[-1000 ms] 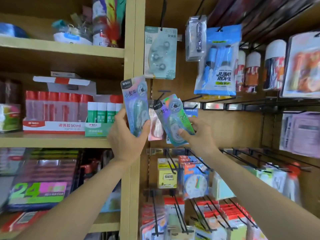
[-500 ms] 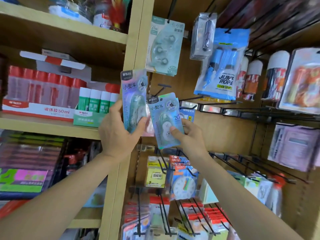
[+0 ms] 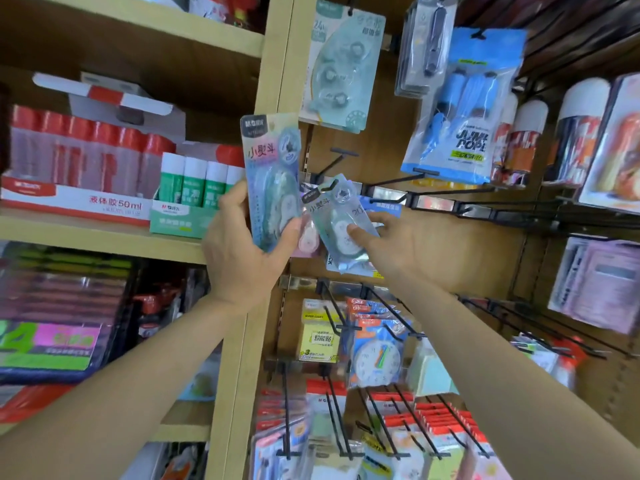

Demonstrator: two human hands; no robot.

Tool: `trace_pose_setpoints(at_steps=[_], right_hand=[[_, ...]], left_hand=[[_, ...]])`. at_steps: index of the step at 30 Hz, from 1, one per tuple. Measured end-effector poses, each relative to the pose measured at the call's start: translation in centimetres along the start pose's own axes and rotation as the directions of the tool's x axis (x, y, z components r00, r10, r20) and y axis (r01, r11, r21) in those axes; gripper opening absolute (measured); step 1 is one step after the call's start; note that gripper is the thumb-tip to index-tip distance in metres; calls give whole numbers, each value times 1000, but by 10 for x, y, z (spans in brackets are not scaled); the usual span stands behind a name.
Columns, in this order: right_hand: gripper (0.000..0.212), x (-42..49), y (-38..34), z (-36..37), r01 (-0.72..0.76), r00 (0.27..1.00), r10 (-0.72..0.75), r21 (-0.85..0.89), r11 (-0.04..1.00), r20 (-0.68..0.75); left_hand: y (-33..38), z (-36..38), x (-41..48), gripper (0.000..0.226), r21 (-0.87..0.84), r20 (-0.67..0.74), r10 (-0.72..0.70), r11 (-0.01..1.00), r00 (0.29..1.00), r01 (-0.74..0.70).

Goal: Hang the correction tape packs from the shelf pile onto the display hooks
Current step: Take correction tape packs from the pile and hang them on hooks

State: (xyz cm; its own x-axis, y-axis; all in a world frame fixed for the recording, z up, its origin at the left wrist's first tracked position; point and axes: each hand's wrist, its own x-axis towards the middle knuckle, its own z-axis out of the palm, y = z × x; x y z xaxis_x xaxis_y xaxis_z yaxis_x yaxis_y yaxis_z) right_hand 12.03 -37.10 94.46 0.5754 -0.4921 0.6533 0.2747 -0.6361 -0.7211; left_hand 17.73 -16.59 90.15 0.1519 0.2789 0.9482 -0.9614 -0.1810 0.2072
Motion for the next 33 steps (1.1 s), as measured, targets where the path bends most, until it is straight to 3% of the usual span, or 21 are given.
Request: trace_pose_setpoints(at_steps=[8, 11, 13, 15, 17, 19, 21, 23, 26, 33], right_hand=[[28, 48, 18, 39, -76, 995, 68, -104, 992, -72], [27, 54, 23, 41, -118, 993, 114, -189, 975, -29], [41, 49, 26, 39, -100, 995, 101, -220, 970, -10], [52, 38, 24, 35, -26, 999, 19, -149, 988, -46], [39, 19, 16, 27, 57, 997, -58, -12, 998, -54], [27, -6, -2, 19, 67, 994, -83, 196, 978, 72], [31, -27, -20, 13, 33, 956, -132, 350, 936, 262], [36, -40, -34, 12, 31, 908, -198, 412, 910, 368], [28, -49, -47, 15, 17, 865, -267, 507, 862, 425], [24, -55, -50, 11, 73, 906, -270, 508, 858, 327]], left_hand=[[-7, 1, -1, 63, 22, 32, 26, 999, 999, -26], [-6, 0, -1, 63, 12, 43, 29, 999, 999, -30], [-7, 0, -1, 63, 8, 49, 35, 999, 998, -35], [-8, 1, -1, 64, 10, 56, 37, 999, 998, -38], [-9, 1, -1, 64, 19, 56, 41, 999, 998, -42], [-8, 0, -2, 64, 35, 60, 59, 997, 996, -62], [-7, 0, -2, 64, 48, 69, 76, 996, 995, -79], [-5, -1, -1, 65, 74, 80, 92, 992, 992, -98], [-5, -1, -1, 65, 141, 112, 154, 975, 982, -169], [-3, 0, 1, 68, 221, 113, 254, 936, 960, -274]])
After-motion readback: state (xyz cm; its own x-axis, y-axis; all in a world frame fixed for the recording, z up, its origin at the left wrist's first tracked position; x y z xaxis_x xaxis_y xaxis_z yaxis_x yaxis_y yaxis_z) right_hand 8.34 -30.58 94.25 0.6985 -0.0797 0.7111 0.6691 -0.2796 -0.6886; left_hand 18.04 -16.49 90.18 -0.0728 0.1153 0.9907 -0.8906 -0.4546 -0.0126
